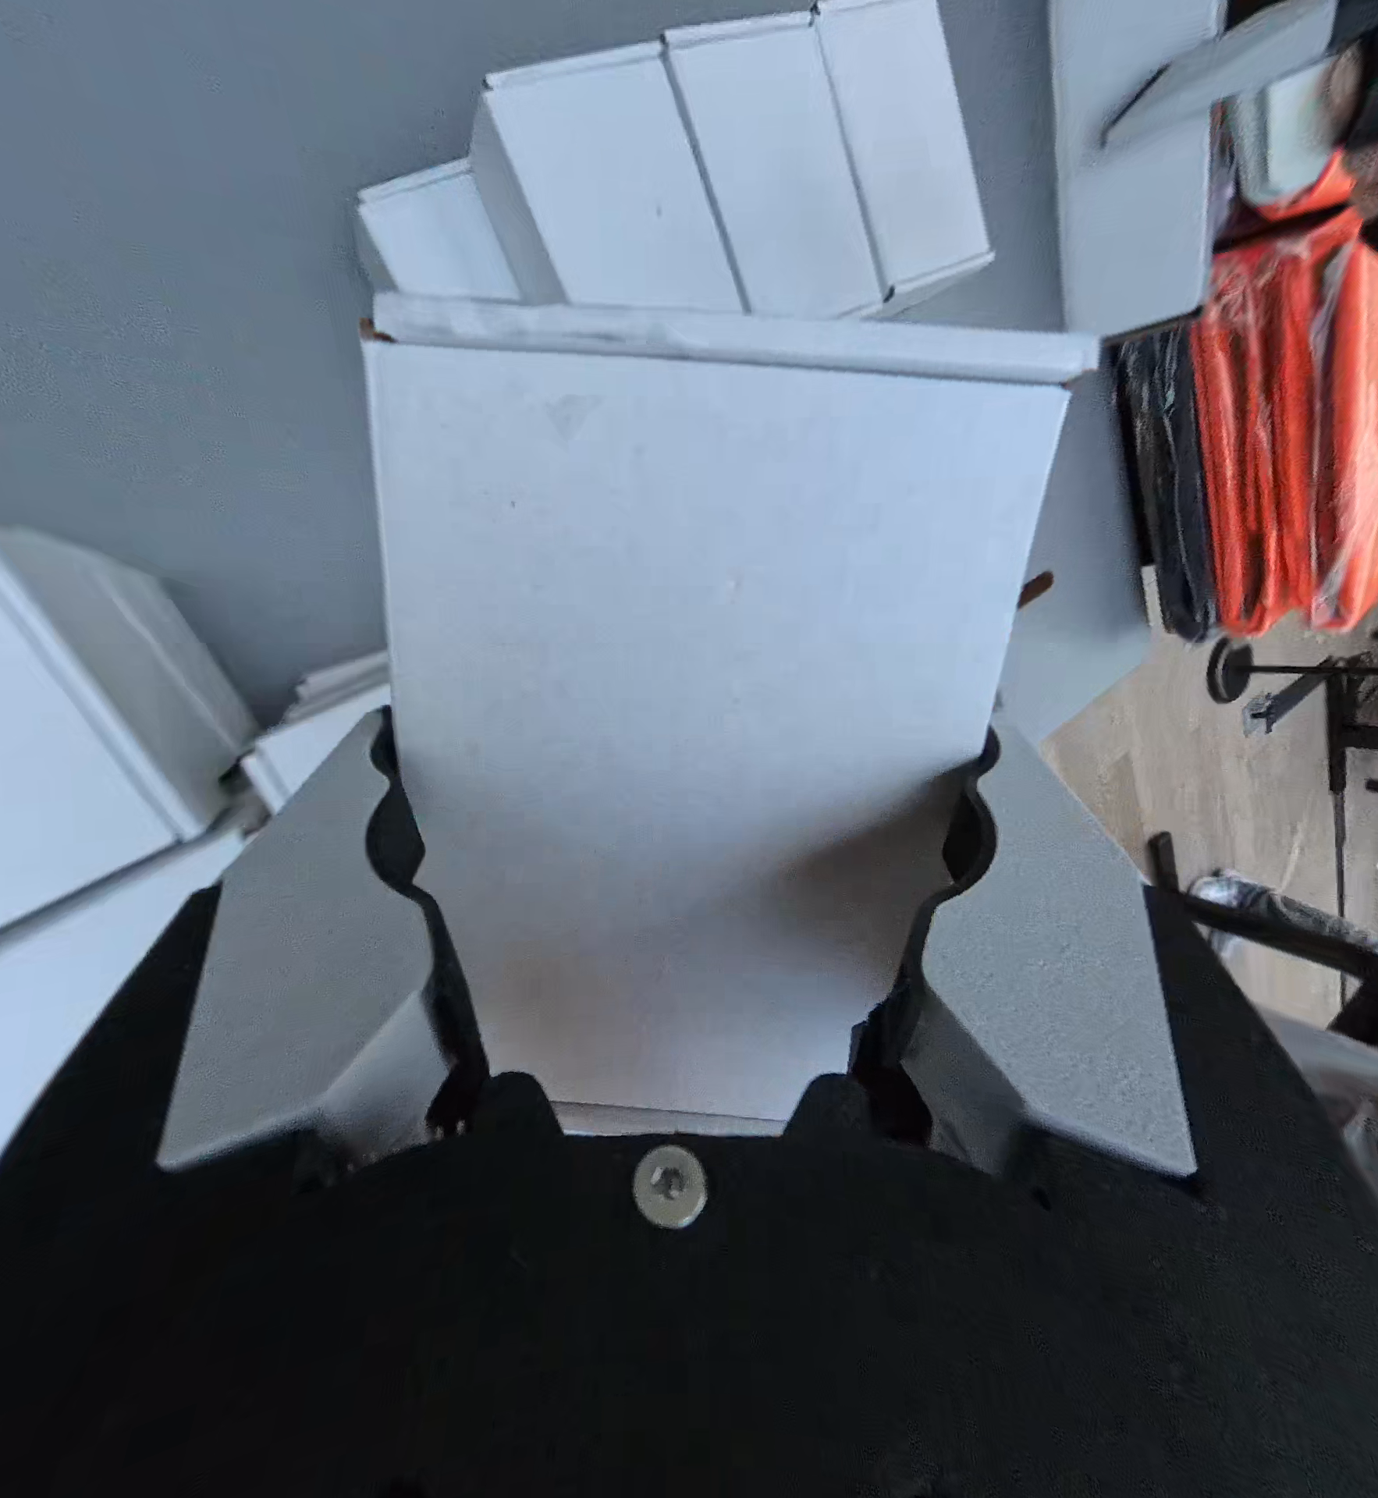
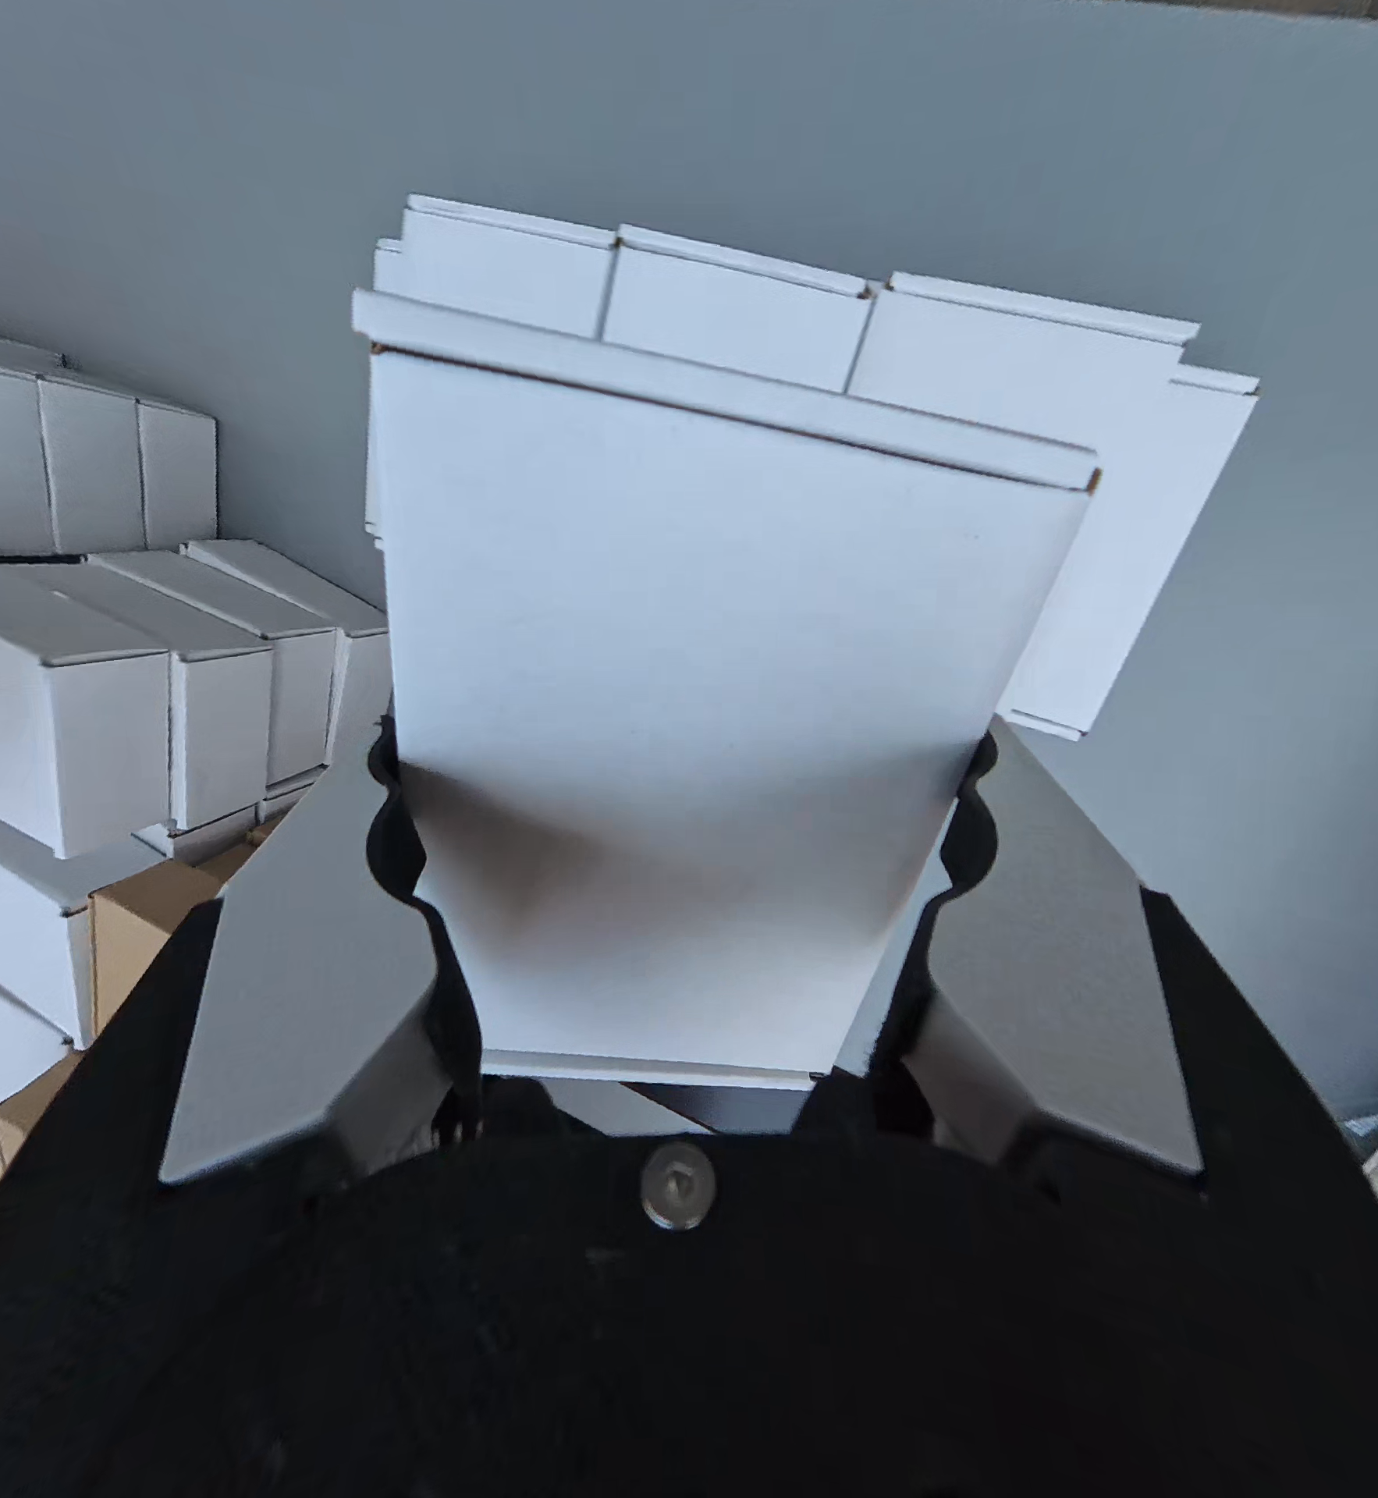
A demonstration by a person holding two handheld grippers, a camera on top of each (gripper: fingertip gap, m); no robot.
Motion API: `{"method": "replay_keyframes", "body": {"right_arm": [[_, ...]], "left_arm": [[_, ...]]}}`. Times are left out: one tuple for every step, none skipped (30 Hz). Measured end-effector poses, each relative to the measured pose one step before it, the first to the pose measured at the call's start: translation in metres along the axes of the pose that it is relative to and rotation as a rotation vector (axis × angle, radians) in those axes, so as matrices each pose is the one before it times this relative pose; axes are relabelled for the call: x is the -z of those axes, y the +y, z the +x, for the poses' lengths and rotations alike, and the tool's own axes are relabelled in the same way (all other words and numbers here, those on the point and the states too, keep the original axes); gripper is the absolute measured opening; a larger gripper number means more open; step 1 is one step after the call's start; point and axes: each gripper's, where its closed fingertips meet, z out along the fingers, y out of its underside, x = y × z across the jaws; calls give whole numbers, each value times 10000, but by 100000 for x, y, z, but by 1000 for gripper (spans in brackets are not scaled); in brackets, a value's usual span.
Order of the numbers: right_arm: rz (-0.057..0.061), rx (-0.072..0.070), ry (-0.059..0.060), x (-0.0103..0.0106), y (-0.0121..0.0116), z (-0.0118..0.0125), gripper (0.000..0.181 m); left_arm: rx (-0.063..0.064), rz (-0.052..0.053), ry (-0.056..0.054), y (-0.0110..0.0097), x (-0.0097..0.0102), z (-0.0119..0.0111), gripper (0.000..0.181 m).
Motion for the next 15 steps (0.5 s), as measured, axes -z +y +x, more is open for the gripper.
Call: {"method": "replay_keyframes", "body": {"right_arm": [[-154,-214,-118,-791,-71,1108,132],[-236,-151,-145,-822,-26,920,132],[-177,-197,-128,-829,-185,826,132],[-127,-184,-70,-809,-276,748,132],[-168,-104,-55,-750,-218,637,132],[-117,-126,-6,-667,-292,547,132],[-53,-42,34,-584,-417,436,132],[-67,11,64,-514,-405,364,132],[-50,11,103,-472,-427,353,132],[-78,24,125,-450,-374,304,132],[-104,43,114,-433,-328,225,132],[-85,27,79,-427,-322,103,132],[-58,1,36,-415,-342,0,132],[-26,-62,100,-433,-342,95,132],[12,-82,123,-411,-328,99,132]], "left_arm": [[282,141,197,-2966,-2869,1516,132],[310,136,149,-2694,-2952,1234,132],[364,124,95,-2354,-2964,948,133],[377,62,-58,-1894,-2955,519,133],[360,69,-97,-1479,-2892,370,133],[408,-37,-95,-938,-2858,286,132],[438,-144,-86,-495,-2716,247,132],[449,-159,-11,-301,-2491,311,132],[423,-177,-78,-167,-2193,135,132],[325,-172,-206,-135,-1860,-120,132],[229,-131,-268,-193,-1517,-216,132],[178,-49,-345,-256,-1167,-326,132],[105,10,-396,-321,-859,-367,132],[40,41,-521,-358,-603,-558,132],[41,89,-590,-328,-441,-654,132]]}}
